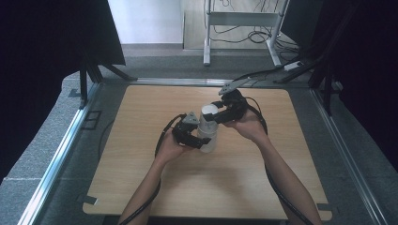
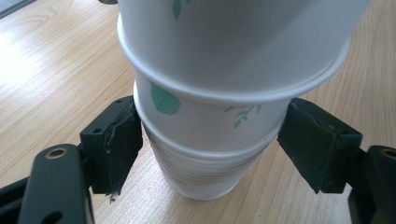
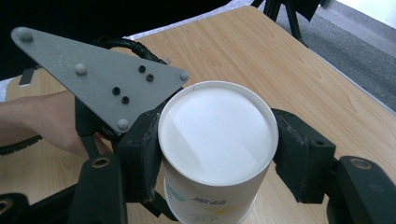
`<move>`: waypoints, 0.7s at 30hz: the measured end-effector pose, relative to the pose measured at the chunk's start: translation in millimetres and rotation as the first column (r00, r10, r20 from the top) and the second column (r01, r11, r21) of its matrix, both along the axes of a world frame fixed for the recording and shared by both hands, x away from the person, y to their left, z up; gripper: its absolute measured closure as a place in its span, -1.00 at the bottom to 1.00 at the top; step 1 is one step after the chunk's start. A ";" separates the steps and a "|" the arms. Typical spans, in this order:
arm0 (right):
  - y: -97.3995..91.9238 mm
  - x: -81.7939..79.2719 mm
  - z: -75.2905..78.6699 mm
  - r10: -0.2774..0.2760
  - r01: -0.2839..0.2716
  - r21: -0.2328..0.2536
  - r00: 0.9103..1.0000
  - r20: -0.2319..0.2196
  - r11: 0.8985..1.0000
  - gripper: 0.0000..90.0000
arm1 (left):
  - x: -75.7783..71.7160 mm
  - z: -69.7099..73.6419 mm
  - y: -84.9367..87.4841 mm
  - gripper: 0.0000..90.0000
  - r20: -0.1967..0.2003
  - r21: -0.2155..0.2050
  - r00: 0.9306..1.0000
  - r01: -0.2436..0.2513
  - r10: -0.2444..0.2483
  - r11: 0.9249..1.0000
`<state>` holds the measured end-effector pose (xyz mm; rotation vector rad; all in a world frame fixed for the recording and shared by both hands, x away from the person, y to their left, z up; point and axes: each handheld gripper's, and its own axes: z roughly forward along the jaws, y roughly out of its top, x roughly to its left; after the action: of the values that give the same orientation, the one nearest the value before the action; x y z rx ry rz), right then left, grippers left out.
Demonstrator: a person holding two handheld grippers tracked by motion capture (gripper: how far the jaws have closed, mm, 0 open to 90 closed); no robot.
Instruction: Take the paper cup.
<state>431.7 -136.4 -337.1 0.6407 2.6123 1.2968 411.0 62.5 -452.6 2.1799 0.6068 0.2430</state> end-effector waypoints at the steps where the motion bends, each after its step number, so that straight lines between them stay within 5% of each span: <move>1: -0.4 0.0 1.1 0.002 -0.002 0.002 1.000 0.001 1.000 -0.17 | 0.0 0.0 0.0 -0.51 0.000 0.000 1.000 0.000 0.000 1.000; 21: -7.9 -8.1 37.2 0.004 -0.005 0.027 1.000 0.031 1.000 -0.16 | 1.8 -0.6 1.0 -0.60 -0.021 0.002 1.000 0.005 -0.005 1.000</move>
<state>423.6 -144.3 -299.9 0.6146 2.5772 1.3350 412.8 63.5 -453.2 2.1883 0.6125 0.2186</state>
